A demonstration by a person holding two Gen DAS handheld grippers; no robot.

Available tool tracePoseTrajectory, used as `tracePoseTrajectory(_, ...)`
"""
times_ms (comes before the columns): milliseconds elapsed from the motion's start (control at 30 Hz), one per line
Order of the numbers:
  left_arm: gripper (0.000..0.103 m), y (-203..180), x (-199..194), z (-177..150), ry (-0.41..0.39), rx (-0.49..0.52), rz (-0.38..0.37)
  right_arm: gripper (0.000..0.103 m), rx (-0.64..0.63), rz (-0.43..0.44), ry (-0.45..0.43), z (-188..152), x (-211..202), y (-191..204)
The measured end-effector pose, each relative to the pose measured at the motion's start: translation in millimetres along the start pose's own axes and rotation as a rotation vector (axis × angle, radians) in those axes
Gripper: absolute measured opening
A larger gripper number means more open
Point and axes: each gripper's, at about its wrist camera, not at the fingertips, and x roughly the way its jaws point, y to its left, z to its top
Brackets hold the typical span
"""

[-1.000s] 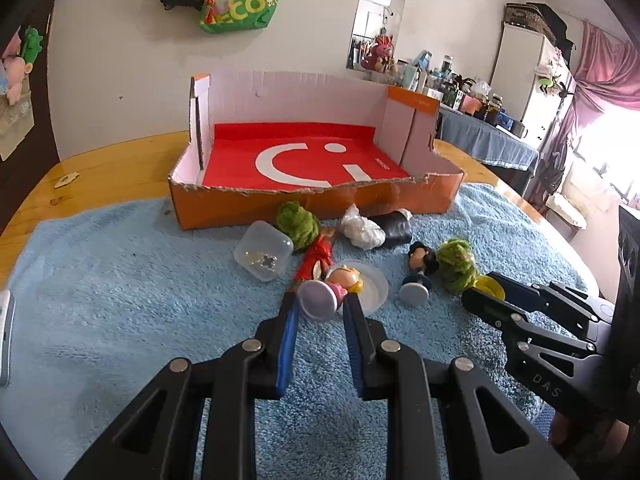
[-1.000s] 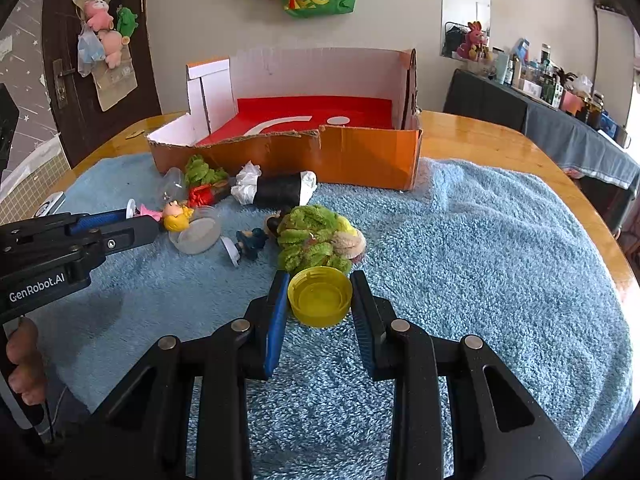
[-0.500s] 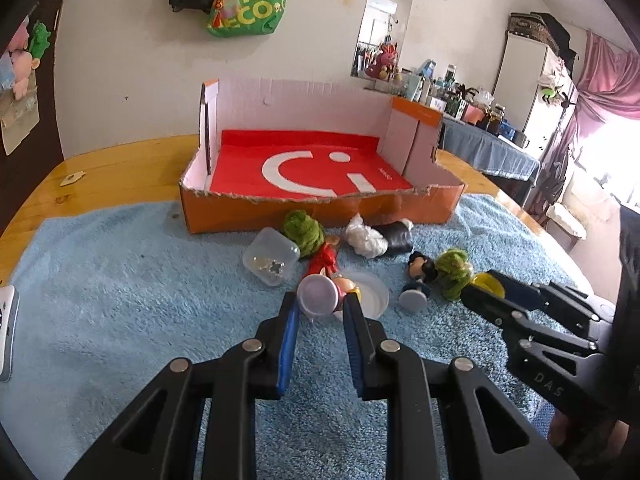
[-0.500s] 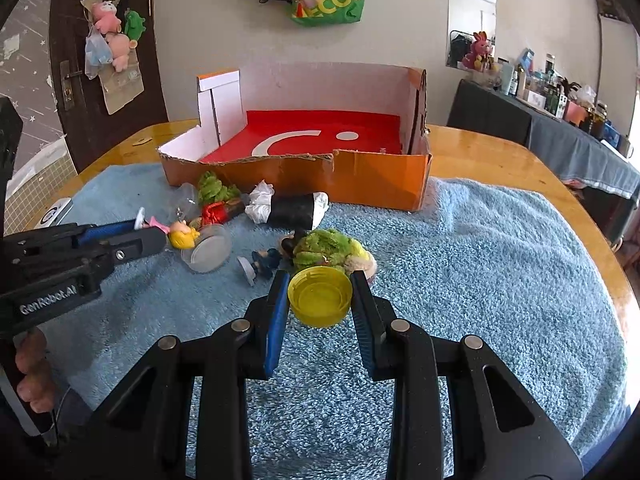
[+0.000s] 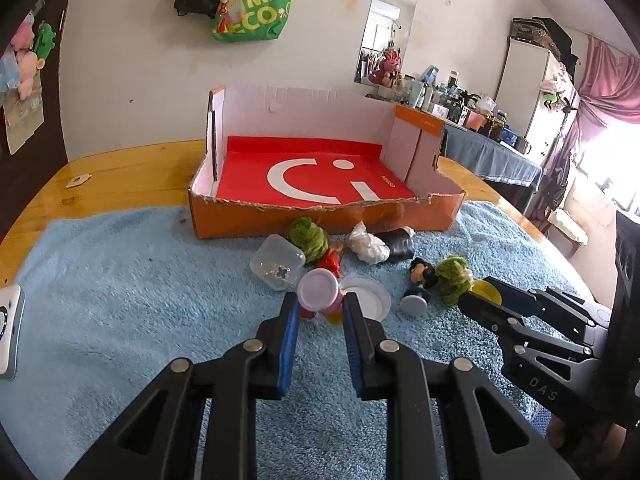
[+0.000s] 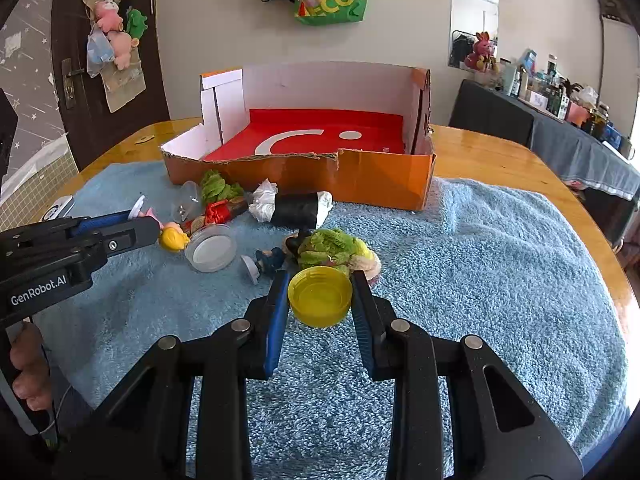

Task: Organize objects
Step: 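Lift the pink figurine with left tool while right tool carries the yellow lid toward the box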

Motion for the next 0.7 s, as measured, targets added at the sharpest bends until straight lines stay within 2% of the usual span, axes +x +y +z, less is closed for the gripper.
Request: tracePoseTrajectory(700, 0.023, 2, -7, 13, -0.041, -0.006, 0.013, 0.029, -0.026, 0.005, -0.052, 26, -7, 6)
